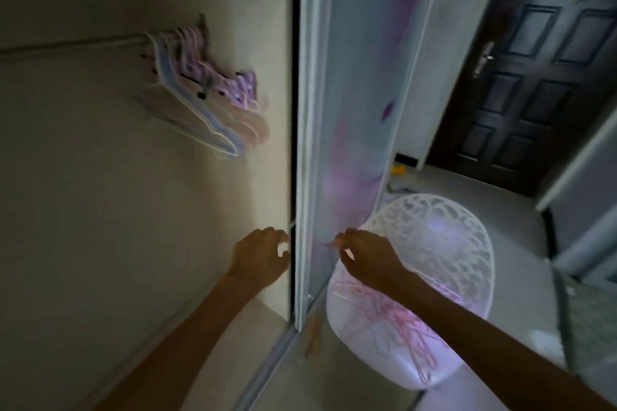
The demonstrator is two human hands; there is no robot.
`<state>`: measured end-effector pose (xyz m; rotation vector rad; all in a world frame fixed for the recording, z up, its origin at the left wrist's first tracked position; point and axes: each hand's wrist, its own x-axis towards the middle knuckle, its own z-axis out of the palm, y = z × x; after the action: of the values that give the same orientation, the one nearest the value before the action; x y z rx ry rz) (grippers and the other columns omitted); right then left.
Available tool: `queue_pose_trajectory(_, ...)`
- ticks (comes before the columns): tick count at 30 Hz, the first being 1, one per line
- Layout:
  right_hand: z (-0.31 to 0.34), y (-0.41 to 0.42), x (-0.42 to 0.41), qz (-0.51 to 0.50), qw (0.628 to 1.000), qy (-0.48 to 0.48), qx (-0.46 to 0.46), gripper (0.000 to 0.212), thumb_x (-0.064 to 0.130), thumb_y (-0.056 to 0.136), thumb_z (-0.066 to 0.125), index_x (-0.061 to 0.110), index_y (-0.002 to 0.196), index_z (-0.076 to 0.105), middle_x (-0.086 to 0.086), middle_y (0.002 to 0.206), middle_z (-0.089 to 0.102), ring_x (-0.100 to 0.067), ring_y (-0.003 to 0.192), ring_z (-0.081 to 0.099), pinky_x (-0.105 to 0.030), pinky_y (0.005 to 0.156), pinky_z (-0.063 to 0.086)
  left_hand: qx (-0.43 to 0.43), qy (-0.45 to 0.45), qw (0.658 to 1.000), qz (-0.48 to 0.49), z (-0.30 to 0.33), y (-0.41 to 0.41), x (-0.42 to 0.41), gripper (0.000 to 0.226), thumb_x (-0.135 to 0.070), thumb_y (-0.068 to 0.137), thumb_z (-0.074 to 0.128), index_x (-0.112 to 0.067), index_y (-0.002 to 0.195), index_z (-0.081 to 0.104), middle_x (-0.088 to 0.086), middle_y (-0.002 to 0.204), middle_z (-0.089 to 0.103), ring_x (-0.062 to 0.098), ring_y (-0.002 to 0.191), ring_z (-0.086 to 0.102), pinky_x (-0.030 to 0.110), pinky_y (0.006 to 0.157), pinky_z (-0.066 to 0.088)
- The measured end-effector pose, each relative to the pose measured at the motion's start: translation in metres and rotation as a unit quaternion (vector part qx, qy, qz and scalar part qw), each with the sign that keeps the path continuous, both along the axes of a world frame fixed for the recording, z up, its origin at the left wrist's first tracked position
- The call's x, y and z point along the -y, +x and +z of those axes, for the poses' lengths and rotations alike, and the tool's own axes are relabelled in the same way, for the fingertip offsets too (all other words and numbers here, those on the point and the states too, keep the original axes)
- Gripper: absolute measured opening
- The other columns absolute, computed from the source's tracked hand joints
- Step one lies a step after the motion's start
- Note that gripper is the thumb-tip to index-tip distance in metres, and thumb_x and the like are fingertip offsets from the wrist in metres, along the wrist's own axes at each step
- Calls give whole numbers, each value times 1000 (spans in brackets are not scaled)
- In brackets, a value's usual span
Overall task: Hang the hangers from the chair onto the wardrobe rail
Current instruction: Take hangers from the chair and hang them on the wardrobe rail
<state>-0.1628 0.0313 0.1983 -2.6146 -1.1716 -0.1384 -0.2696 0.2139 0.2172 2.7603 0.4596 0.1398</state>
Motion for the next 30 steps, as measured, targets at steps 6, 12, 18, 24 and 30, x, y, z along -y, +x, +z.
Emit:
queue_pose_trajectory(6, -41, 20, 115, -105, 990, -85, -47, 25, 23, 92, 44, 24, 112, 60, 1, 112, 62, -20, 108, 58, -29, 83, 44, -59, -72, 995, -45, -47, 41, 77, 40, -36, 89, 50, -26, 128, 54, -7, 134, 54, 14, 124, 50, 22, 101, 37)
queue_pose_trajectory(12, -82, 72, 208, -179, 966, -155, -104, 24, 26, 93, 45, 27, 112, 59, 3, 119, 61, -18, 114, 56, -27, 89, 42, -136, -141, 981, -18, -100, 97, 147, 30, -30, 89, 54, -23, 118, 61, -6, 127, 60, 14, 117, 56, 21, 97, 40)
queue_pose_trajectory(18, -132, 130, 246, -192, 951, -190, -150, 23, 24, 92, 45, 26, 109, 61, 1, 120, 61, -23, 111, 58, -27, 87, 43, -204, -196, 959, 29, -169, 153, 170, 28, -24, 89, 54, -18, 114, 65, 0, 128, 60, 19, 118, 56, 26, 100, 42)
queue_pose_trajectory(24, -197, 197, 242, -173, 942, -216, -190, 24, 23, 90, 45, 27, 107, 62, 1, 119, 62, -24, 109, 59, -29, 87, 44, -257, -225, 936, 84, -242, 216, 164, 33, -21, 92, 49, -16, 121, 63, 4, 133, 57, 24, 123, 53, 28, 103, 40)
queue_pose_trajectory(30, -270, 263, 226, -155, 925, -253, -238, 25, 23, 92, 44, 23, 111, 60, -4, 120, 61, -26, 111, 57, -31, 88, 45, -275, -304, 898, 159, -326, 279, 154, 37, -15, 93, 49, -4, 128, 55, 14, 132, 55, 29, 123, 52, 32, 101, 42)
